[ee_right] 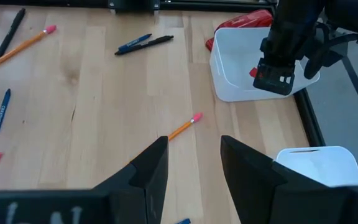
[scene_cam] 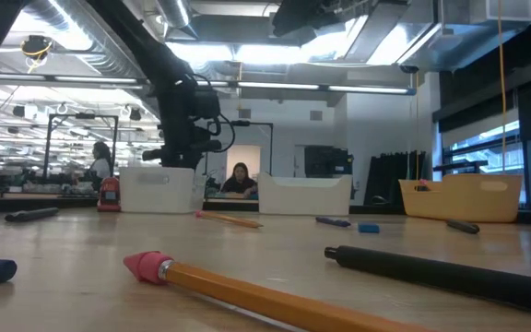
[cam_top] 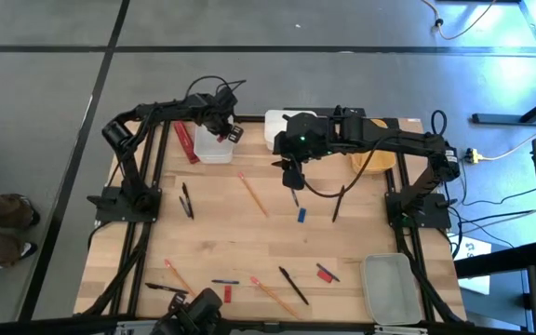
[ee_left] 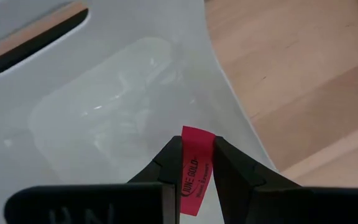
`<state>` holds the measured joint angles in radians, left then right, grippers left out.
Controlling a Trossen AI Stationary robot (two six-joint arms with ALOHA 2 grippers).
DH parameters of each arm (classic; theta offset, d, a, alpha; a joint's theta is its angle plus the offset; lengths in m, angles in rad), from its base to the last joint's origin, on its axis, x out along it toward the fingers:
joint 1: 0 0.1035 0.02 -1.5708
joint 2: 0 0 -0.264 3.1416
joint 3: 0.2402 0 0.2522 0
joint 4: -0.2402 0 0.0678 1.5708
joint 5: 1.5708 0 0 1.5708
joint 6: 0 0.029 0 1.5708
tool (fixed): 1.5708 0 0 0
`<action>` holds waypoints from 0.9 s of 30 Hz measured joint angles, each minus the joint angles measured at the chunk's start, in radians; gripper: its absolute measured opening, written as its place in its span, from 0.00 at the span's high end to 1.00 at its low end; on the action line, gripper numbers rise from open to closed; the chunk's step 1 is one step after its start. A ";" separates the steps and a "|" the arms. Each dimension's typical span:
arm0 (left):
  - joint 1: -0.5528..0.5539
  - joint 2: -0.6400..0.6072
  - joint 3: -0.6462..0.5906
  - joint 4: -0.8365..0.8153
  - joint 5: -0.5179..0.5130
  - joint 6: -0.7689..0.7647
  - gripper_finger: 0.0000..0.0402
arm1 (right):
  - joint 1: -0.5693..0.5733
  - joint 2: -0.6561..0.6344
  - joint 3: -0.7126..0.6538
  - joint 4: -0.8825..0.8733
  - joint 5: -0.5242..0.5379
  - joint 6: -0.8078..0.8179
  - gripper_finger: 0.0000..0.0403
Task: Sort crayons/erasers/pens/pencils in bins
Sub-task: Put the top red eraser into the left white bin, then put the blue crayon into the right white bin
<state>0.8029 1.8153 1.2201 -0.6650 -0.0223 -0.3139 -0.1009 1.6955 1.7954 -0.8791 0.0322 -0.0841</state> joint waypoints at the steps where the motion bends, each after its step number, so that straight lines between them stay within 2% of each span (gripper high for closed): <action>1: -0.001 0.000 0.000 0.000 0.000 -0.009 0.86 | 0.000 0.000 0.000 0.000 0.000 0.001 0.63; 7: 0.000 0.000 0.000 0.000 -0.007 -0.051 0.84 | 0.000 0.000 0.000 0.000 0.000 0.001 0.63; 18: 0.002 0.000 0.000 0.000 -0.021 -0.050 0.63 | 0.000 0.000 -0.001 -0.001 0.000 0.001 0.63; 22: 0.002 -0.012 0.000 -0.017 -0.011 -0.043 0.61 | 0.000 0.000 -0.001 -0.001 0.000 -0.001 0.63; 27: -0.011 -0.094 0.000 -0.084 -0.012 0.015 0.62 | 0.000 0.000 -0.001 -0.001 0.000 0.000 0.63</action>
<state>0.7917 1.7216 1.2201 -0.7485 -0.0348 -0.2992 -0.1009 1.6955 1.7947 -0.8803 0.0326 -0.0843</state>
